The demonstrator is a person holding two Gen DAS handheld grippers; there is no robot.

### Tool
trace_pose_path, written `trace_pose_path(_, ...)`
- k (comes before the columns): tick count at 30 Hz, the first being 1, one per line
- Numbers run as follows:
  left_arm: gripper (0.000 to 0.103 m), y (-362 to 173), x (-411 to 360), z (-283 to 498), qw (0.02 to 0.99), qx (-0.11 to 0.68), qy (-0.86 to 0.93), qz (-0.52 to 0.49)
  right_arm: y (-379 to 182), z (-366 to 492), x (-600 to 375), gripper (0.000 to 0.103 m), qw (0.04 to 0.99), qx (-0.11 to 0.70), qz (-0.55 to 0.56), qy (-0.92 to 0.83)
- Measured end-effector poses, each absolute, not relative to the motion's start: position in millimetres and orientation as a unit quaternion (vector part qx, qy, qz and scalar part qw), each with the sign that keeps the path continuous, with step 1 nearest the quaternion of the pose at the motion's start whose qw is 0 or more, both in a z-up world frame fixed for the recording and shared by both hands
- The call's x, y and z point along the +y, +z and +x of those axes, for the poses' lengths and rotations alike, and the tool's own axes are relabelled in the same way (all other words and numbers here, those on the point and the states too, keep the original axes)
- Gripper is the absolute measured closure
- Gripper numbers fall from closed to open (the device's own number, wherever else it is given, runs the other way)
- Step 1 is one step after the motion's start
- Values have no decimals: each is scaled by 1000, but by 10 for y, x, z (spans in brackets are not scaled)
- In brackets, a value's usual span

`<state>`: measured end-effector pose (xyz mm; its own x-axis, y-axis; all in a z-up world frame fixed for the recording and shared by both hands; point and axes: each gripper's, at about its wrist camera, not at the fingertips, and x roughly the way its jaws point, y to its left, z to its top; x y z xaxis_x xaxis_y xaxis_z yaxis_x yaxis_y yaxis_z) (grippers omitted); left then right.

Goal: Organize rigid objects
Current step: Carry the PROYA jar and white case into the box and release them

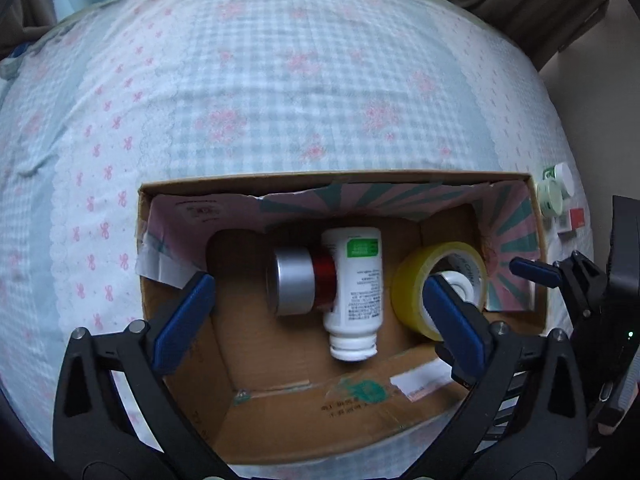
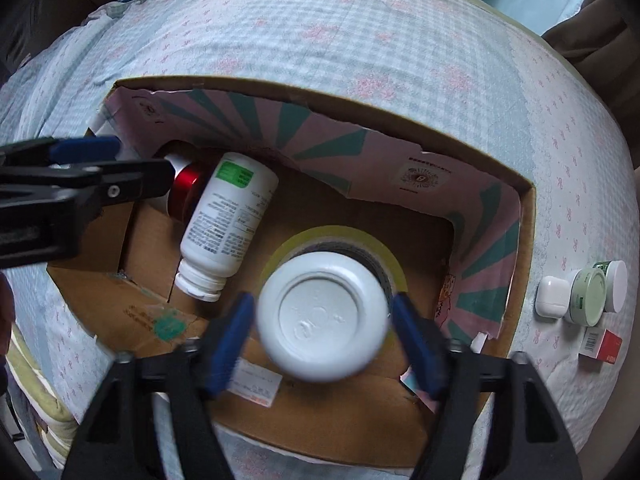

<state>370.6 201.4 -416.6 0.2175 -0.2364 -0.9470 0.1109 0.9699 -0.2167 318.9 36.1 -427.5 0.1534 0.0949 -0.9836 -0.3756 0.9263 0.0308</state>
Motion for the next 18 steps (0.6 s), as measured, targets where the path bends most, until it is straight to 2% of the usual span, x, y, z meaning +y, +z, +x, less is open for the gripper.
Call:
trace_pose_path(7,0,-4139,2013,3685,770,629,-90,-58,-4124,3049,256,0,769,607,-92,177)
trace_pose_path(18,0,-3619,2146,3474,786,609,-94,-58,-3747,2976,354,0,780,594,-94,173)
